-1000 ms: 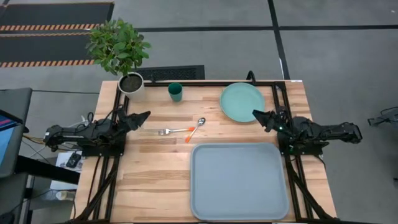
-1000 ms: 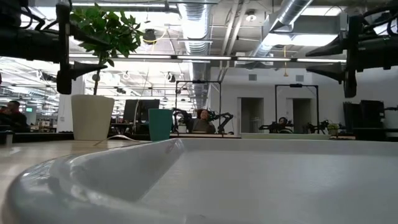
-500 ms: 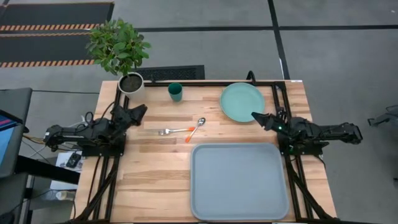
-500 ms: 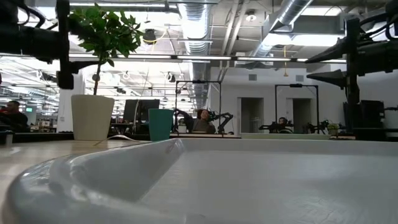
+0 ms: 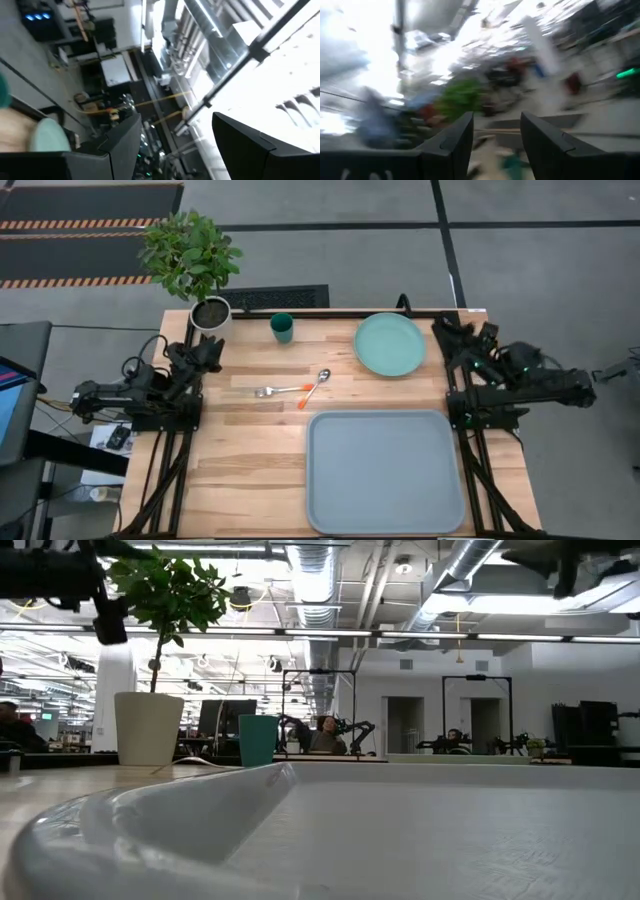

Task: Pick and place plate/cup/fork/spoon on tray
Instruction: Put the light blue plate on the blue serving tray

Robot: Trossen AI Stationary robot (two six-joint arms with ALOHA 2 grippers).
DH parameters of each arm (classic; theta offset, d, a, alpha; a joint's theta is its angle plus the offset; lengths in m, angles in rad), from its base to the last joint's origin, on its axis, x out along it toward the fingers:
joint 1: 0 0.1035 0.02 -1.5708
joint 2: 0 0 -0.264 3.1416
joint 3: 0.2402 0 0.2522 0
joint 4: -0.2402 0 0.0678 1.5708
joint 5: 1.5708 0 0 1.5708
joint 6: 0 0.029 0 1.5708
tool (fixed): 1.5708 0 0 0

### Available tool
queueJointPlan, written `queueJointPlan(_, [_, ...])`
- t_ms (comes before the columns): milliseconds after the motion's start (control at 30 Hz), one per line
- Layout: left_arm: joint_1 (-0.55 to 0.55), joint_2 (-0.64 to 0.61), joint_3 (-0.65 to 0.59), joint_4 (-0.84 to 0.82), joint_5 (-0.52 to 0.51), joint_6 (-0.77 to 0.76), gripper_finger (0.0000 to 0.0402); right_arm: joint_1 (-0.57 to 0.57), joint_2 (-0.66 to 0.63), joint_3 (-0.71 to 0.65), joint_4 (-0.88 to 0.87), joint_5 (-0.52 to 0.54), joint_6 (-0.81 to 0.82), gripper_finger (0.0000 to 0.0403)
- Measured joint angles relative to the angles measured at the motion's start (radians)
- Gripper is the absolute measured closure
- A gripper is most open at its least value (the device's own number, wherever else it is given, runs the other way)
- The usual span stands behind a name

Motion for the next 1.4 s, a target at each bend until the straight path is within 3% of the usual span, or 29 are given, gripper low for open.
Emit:
queueJointPlan(167, [0.0,0.041,0.052,-0.014,0.01,0.02,0.017,-0.032,0.232,0.275,-0.338,0.278,-0.062,0.0215])
queueJointPlan(233, [0.0,0.059,0.059,-0.016,-0.012,0.047,0.017,-0.065,0.325,0.378,-0.5,0.347,0.016,0.0215])
queueJointPlan(300, [0.0,0.077,0.063,-0.016,-0.041,0.063,0.017,-0.119,0.407,0.471,-0.655,0.351,0.151,0.0215])
queueJointPlan(467, [0.0,0.099,0.064,-0.018,-0.089,0.068,0.017,-0.308,0.588,0.662,-1.036,0.115,0.487,0.0215])
queueJointPlan(700, [0.0,0.101,0.064,-0.032,-0.11,0.068,0.017,-0.557,0.789,0.713,-1.373,-0.289,0.594,0.0215])
queueJointPlan(833, [0.0,0.101,0.064,-0.08,-0.11,0.061,0.017,-0.58,0.841,0.642,-1.388,-0.342,0.593,0.0215])
queueJointPlan(1000, [0.0,0.101,0.064,-0.134,-0.108,0.004,0.017,-0.567,0.819,0.45,-1.213,-0.488,0.677,0.0215])
queueJointPlan(1233, [0.0,0.101,0.064,-0.154,-0.108,-0.002,0.017,-0.522,0.784,0.185,-1.072,-0.503,0.946,0.0216])
queueJointPlan(1400, [0.0,0.101,0.064,-0.155,-0.111,-0.003,0.017,-0.55,0.787,0.103,-0.944,-0.5,0.983,0.0218])
